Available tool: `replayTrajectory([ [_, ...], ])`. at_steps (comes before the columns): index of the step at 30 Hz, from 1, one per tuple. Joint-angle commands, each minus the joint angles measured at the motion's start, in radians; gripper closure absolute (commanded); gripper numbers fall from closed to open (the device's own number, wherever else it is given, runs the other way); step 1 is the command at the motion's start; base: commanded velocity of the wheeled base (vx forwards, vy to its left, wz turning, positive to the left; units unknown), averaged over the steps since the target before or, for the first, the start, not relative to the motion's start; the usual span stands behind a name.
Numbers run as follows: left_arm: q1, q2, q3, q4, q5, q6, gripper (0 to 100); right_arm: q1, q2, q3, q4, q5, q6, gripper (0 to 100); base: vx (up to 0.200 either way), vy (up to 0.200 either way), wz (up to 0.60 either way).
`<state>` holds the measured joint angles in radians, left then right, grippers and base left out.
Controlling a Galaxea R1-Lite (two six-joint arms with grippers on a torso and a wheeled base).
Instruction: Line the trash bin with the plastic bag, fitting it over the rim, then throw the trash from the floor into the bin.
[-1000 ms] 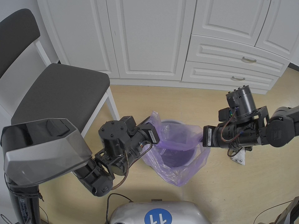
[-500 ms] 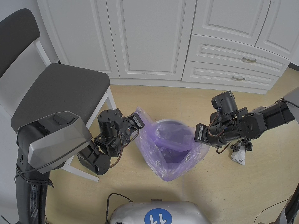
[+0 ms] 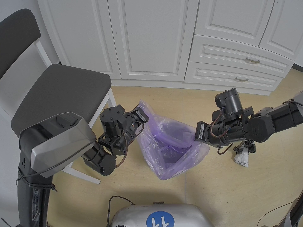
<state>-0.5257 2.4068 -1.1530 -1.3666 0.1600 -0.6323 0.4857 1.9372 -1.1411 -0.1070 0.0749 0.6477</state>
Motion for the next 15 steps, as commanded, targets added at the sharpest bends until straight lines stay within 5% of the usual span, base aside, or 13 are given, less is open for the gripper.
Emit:
replayTrajectory([
  [1, -0.022, 0.046, -0.060, 0.003, 0.026, -0.001, 100, -0.010, -0.066, 0.007, 0.004, -0.001, -0.002, 100, 0.000, 0.000, 0.00],
  [15, -0.037, 0.089, -0.171, 0.032, 0.026, -0.001, 100, -0.079, -0.129, 0.026, -0.006, 0.000, -0.039, 100, 0.000, 0.000, 0.00],
])
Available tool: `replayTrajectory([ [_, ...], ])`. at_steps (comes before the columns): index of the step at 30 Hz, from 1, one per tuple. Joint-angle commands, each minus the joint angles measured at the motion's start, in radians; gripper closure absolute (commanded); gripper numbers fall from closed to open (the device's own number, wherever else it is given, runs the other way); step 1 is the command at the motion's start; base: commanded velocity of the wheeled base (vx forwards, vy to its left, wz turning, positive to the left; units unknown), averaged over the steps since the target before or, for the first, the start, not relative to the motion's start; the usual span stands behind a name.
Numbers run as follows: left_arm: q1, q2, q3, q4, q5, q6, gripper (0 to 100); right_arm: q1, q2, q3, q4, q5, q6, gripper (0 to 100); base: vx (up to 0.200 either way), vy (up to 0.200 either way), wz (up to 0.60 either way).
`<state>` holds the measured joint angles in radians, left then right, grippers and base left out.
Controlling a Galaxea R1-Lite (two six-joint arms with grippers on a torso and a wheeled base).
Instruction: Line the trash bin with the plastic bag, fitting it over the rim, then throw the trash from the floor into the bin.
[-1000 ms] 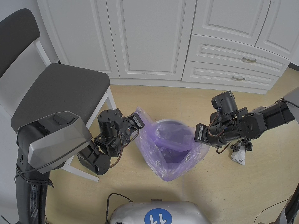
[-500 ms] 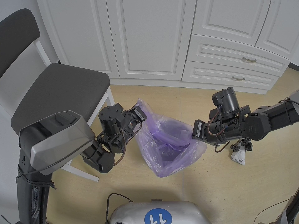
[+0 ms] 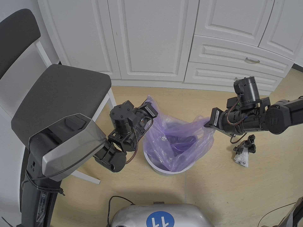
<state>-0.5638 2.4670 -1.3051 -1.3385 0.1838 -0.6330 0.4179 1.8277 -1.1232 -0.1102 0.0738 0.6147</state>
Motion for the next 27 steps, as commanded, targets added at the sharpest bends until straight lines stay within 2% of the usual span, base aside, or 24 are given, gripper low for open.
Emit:
replayTrajectory([
  [1, 0.002, 0.036, -0.019, 0.004, 0.002, 0.001, 100, -0.008, -0.013, 0.011, -0.003, 0.001, -0.007, 100, 0.000, 0.000, 0.00],
  [7, 0.027, 0.044, 0.006, -0.004, 0.008, 0.001, 100, 0.035, 0.056, 0.011, -0.006, 0.003, -0.007, 100, 0.000, 0.000, 0.00],
  [12, 0.035, -0.028, 0.136, -0.025, 0.022, 0.001, 100, 0.087, 0.108, -0.004, -0.016, 0.003, 0.007, 100, 0.000, 0.000, 0.00],
  [16, 0.035, -0.045, 0.187, -0.062, 0.025, 0.003, 100, 0.128, 0.142, -0.012, -0.055, 0.004, 0.016, 100, 0.000, 0.000, 0.00],
  [19, 0.045, -0.057, 0.248, -0.110, 0.026, 0.003, 100, 0.216, 0.196, -0.024, -0.132, 0.018, 0.060, 100, 0.000, 0.000, 0.00],
  [22, 0.055, -0.049, 0.279, -0.145, 0.031, 0.004, 100, 0.269, 0.220, -0.038, -0.163, 0.018, 0.091, 100, 0.000, 0.000, 0.00],
  [27, 0.073, -0.054, 0.285, -0.162, 0.028, 0.006, 100, 0.285, 0.220, -0.040, -0.166, 0.060, 0.120, 100, 0.000, 0.000, 0.00],
])
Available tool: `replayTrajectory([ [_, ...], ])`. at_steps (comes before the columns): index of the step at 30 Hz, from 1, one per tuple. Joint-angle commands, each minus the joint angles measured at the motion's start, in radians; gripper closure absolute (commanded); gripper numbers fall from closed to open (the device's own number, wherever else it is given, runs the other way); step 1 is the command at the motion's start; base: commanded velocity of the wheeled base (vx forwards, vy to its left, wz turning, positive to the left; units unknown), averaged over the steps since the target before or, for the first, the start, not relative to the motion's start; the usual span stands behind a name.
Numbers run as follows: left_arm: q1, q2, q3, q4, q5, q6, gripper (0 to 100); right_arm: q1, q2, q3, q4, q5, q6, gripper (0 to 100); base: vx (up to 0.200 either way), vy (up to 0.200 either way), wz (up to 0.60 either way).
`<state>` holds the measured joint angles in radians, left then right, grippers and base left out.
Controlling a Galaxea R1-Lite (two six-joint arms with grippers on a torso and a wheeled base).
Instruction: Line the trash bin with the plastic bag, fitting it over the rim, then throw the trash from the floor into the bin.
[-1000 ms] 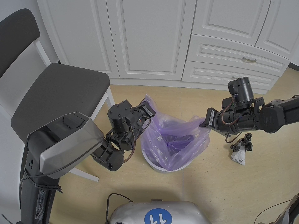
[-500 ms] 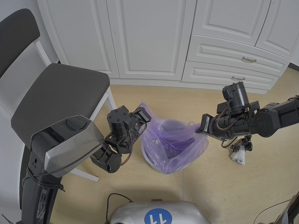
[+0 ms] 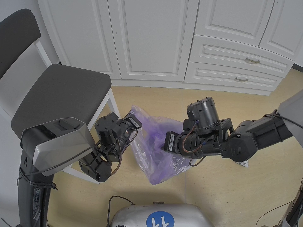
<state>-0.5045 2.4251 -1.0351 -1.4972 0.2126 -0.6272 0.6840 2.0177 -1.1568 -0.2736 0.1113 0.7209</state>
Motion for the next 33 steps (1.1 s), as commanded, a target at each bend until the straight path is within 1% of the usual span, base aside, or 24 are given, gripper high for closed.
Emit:
replayTrajectory([
  [1, 0.014, -0.012, 0.015, -0.003, -0.001, 0.000, 100, 0.015, 0.030, -0.006, -0.002, 0.027, 0.015, 100, 0.000, 0.000, 0.00],
  [2, 0.014, -0.012, 0.015, -0.003, -0.001, 0.001, 100, 0.003, 0.035, -0.007, -0.004, 0.053, 0.031, 100, 0.000, 0.000, 0.00],
  [3, 0.014, -0.012, 0.015, -0.003, -0.001, 0.001, 100, 0.000, 0.036, -0.007, -0.004, 0.057, 0.034, 100, 0.000, 0.000, 0.00],
  [4, 0.014, -0.012, 0.015, -0.003, -0.002, 0.001, 100, -0.021, 0.055, -0.017, -0.010, 0.087, 0.046, 100, 0.000, 0.000, 0.00],
  [5, 0.014, -0.012, 0.013, -0.003, -0.002, 0.001, 100, -0.029, 0.061, -0.021, -0.013, 0.094, 0.049, 100, 0.000, 0.000, 0.00],
  [6, 0.015, -0.011, 0.013, -0.003, -0.002, 0.001, 100, -0.049, 0.088, -0.029, -0.035, 0.120, 0.066, 100, 0.000, 0.000, 0.00],
  [8, 0.015, -0.009, 0.012, -0.003, -0.002, 0.001, 100, -0.074, 0.135, -0.035, -0.075, 0.133, 0.091, 100, 0.000, 0.000, 0.00],
  [11, 0.015, -0.006, 0.009, -0.003, -0.004, 0.001, 100, -0.109, 0.187, -0.041, -0.121, 0.134, 0.109, 100, 0.000, 0.000, 0.00],
  [15, 0.012, 0.009, 0.003, -0.003, -0.007, 0.001, 100, -0.139, 0.214, -0.055, -0.118, 0.139, 0.111, 100, 0.000, 0.000, 0.00],
  [19, 0.009, 0.019, 0.001, -0.005, -0.007, 0.001, 100, -0.161, 0.227, -0.057, -0.121, 0.171, 0.111, 100, 0.000, 0.000, 0.00],
  [21, 0.009, 0.017, 0.001, -0.005, -0.005, 0.001, 100, -0.169, 0.254, -0.070, -0.122, 0.174, 0.111, 100, 0.000, 0.000, 0.00],
  [25, 0.007, 0.017, 0.001, -0.005, -0.004, 0.001, 100, -0.184, 0.320, -0.132, -0.107, 0.176, 0.115, 100, 0.000, 0.000, 0.00],
  [30, 0.006, 0.020, 0.001, -0.005, -0.001, 0.001, 100, -0.181, 0.372, -0.207, -0.101, 0.173, 0.112, 100, 0.000, 0.000, 0.00],
  [33, 0.006, 0.014, 0.004, -0.008, 0.001, 0.004, 100, -0.182, 0.432, -0.300, -0.059, 0.173, 0.104, 100, 0.000, 0.000, 0.00],
])
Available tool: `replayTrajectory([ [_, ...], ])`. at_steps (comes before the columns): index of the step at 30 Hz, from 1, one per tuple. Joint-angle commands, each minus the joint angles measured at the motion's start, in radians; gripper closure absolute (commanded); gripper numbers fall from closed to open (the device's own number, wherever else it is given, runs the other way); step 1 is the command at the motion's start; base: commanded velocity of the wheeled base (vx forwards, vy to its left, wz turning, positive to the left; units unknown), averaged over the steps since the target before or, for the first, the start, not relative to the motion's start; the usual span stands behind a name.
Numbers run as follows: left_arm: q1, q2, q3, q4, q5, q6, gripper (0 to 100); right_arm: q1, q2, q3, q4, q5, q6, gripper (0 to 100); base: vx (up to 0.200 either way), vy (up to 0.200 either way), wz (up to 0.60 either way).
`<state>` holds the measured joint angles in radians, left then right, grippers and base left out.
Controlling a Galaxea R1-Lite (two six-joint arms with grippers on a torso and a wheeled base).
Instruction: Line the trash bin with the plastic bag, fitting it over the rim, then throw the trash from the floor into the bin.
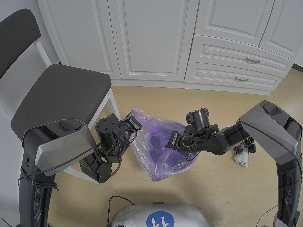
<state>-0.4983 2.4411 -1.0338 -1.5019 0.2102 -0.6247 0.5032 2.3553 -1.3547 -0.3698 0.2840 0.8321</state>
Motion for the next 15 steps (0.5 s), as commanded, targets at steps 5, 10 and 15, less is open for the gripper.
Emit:
replayTrajectory([
  [5, 0.000, -0.014, 0.017, -0.027, 0.006, 0.016, 100, 0.000, 0.136, -0.184, 0.097, 0.000, -0.044, 100, 0.000, 0.000, 0.00],
  [10, -0.005, -0.070, 0.049, -0.029, 0.006, 0.025, 100, 0.001, 0.147, -0.207, 0.100, 0.001, -0.054, 100, 0.000, 0.000, 0.00],
  [15, -0.031, -0.071, 0.060, -0.029, 0.005, 0.025, 100, -0.005, 0.148, -0.208, 0.098, 0.000, -0.062, 100, 0.000, 0.000, 0.00],
])
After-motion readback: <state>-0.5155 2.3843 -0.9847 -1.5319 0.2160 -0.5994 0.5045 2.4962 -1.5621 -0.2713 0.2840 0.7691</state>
